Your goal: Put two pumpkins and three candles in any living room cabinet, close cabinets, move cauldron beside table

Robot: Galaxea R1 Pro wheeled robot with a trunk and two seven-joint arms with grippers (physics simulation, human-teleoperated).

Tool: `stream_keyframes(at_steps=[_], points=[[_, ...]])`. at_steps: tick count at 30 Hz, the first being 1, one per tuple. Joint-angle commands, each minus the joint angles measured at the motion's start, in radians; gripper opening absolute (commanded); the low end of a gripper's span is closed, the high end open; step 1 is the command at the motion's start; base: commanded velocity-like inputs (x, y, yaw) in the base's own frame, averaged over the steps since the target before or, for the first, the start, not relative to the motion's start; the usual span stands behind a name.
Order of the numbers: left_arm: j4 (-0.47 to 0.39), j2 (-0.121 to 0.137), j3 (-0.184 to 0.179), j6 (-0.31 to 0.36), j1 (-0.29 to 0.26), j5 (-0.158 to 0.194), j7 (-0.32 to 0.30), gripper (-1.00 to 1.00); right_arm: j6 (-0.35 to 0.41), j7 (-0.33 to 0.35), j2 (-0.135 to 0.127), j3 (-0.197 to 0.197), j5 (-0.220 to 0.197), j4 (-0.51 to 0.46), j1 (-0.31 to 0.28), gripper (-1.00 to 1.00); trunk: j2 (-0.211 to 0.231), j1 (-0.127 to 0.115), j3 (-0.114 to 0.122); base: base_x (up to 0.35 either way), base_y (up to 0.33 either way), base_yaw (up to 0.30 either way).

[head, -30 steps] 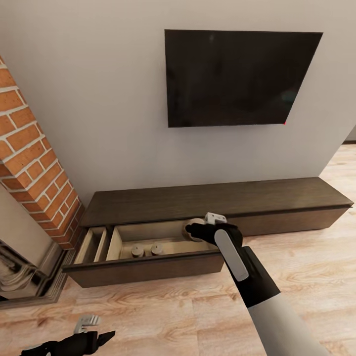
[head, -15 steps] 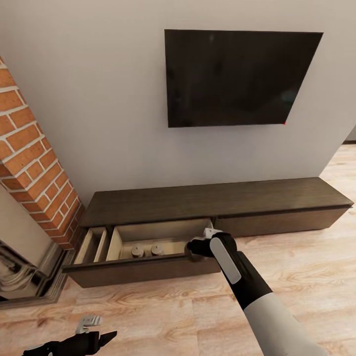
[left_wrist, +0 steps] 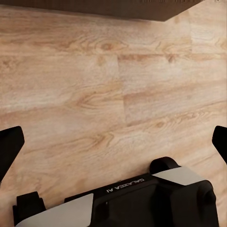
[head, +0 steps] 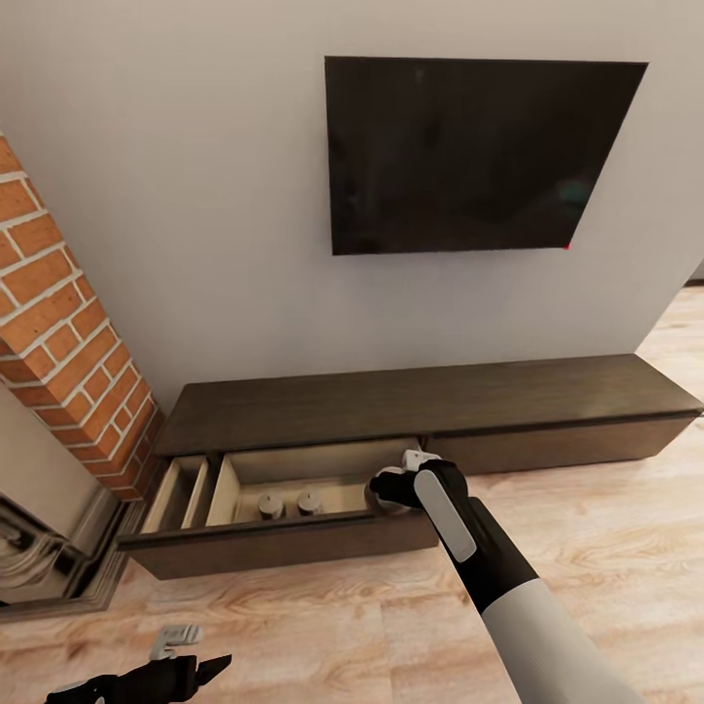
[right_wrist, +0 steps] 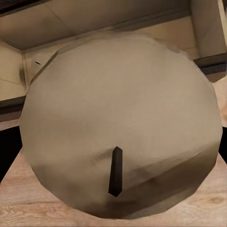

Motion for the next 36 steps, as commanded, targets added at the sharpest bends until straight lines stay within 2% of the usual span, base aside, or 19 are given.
stream_keyframes(at_steps=[1,24,29,32,36], points=[[-0.001,0.001,-0.003,0.008,0.000,0.010,0.001,1.00,0.000,-0.011,0.000,0.001,-0.011,-0.001,-0.001,-1.00,-0.001,0.000,-0.001,0.165,0.000,0.000],[-0.001,0.001,-0.003,0.008,0.000,0.010,0.001,1.00,-0.001,-0.008,0.002,0.003,-0.012,0.004,-0.001,-1.00,-0.001,0.000,-0.001,0.109,0.046,0.000],[-0.001,-0.007,-0.003,0.008,0.000,0.009,0.001,1.00,-0.001,-0.008,0.003,0.003,-0.012,0.005,-0.001,-1.00,-0.001,0.000,-0.001,0.118,0.078,0.000],[-0.001,-0.008,-0.003,0.008,0.000,0.009,0.001,1.00,-0.001,-0.009,0.012,0.004,-0.012,0.006,-0.001,-1.00,-0.001,0.000,-0.001,0.096,0.060,0.000],[-0.001,-0.008,-0.003,0.008,0.000,0.009,0.001,1.00,-0.013,-0.012,0.021,0.028,-0.013,0.009,-0.001,-1.00,-0.001,0.000,-0.001,0.130,0.061,0.000]])
